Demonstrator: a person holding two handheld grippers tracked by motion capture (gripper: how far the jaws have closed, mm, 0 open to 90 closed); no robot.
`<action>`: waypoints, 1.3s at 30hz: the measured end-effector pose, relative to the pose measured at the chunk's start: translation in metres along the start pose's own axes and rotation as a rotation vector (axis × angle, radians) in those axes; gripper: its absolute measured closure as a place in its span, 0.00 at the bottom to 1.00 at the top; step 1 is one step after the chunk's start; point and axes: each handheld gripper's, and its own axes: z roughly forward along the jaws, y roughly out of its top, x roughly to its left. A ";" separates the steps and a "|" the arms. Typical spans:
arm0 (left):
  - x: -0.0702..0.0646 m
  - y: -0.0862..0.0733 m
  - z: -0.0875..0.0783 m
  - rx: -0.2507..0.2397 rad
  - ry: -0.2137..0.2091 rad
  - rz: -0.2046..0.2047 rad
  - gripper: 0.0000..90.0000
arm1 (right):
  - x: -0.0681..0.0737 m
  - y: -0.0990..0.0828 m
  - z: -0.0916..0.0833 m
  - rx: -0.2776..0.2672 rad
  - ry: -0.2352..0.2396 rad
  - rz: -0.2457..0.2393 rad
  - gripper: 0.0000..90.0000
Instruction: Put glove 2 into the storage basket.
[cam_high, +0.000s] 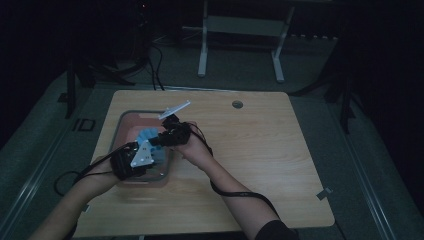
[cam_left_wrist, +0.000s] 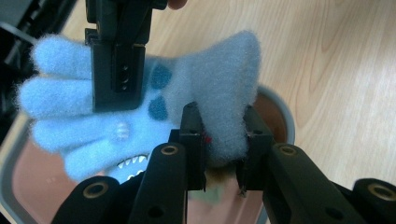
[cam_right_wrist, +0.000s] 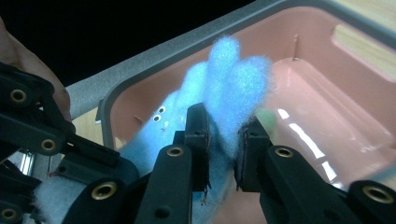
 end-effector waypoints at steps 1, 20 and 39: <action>0.001 -0.004 0.001 0.000 -0.002 -0.010 0.85 | 0.000 0.000 0.004 0.005 0.004 0.001 0.87; 0.016 -0.041 0.044 0.088 -0.088 -0.067 0.84 | -0.011 -0.007 0.054 0.103 -0.037 0.020 0.86; 0.021 -0.031 0.039 0.072 -0.064 -0.167 0.40 | -0.010 -0.007 0.033 0.079 -0.067 -0.011 0.56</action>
